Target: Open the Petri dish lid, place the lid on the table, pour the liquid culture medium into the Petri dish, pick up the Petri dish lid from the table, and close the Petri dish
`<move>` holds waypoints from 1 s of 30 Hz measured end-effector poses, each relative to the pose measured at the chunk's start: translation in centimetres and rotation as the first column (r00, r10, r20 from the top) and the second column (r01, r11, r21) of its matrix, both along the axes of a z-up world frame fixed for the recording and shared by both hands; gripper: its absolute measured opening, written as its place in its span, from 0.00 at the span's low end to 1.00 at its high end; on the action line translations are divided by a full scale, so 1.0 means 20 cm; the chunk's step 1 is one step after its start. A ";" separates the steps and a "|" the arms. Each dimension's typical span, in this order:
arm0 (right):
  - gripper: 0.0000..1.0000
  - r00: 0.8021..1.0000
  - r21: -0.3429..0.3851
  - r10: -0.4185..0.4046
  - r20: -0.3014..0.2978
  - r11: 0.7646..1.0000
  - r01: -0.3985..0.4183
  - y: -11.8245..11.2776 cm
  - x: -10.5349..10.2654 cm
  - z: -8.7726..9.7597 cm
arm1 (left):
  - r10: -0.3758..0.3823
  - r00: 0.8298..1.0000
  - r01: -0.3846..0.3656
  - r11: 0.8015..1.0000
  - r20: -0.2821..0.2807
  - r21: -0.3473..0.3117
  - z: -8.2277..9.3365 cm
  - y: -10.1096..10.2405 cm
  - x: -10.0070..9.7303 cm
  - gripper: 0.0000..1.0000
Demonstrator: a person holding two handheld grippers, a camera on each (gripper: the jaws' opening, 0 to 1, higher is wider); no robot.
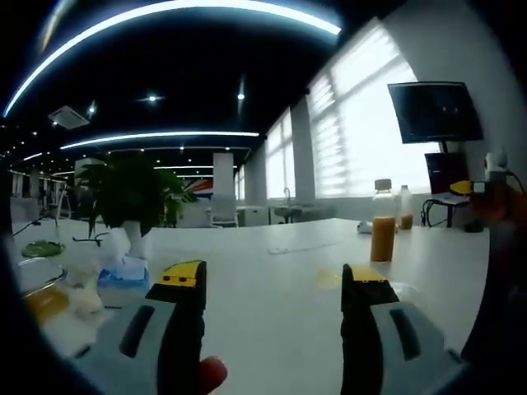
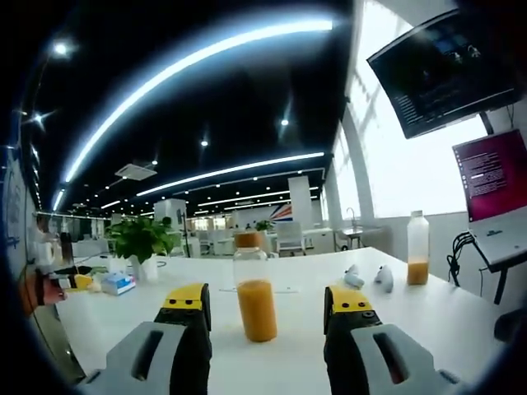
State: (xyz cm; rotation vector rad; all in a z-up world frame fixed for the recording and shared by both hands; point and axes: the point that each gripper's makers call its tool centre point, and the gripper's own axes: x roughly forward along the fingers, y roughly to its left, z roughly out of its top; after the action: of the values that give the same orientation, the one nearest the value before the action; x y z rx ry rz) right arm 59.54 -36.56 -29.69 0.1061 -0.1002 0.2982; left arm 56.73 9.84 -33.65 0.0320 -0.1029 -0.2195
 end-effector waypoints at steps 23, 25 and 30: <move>0.49 0.999 -0.011 0.034 0.004 0.999 -0.034 0.08 0.05 0.08 | 0.005 1.000 -0.005 1.000 -0.014 -0.006 -0.02 0.01 0.00 0.58; 0.49 0.999 -0.015 0.053 0.008 0.998 -0.053 0.10 0.06 0.10 | 0.002 1.000 -0.002 1.000 -0.011 -0.006 -0.02 0.00 -0.01 0.58; 0.49 0.998 -0.041 0.069 0.008 0.997 -0.069 0.13 0.10 0.13 | -0.007 1.000 0.007 1.000 -0.008 -0.012 -0.01 -0.02 -0.03 0.58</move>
State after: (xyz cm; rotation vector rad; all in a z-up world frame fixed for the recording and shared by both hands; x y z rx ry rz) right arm 61.60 -33.90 -27.08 0.0679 -0.0998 0.3696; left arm 56.09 9.37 -33.90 0.0185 -0.0962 -0.2258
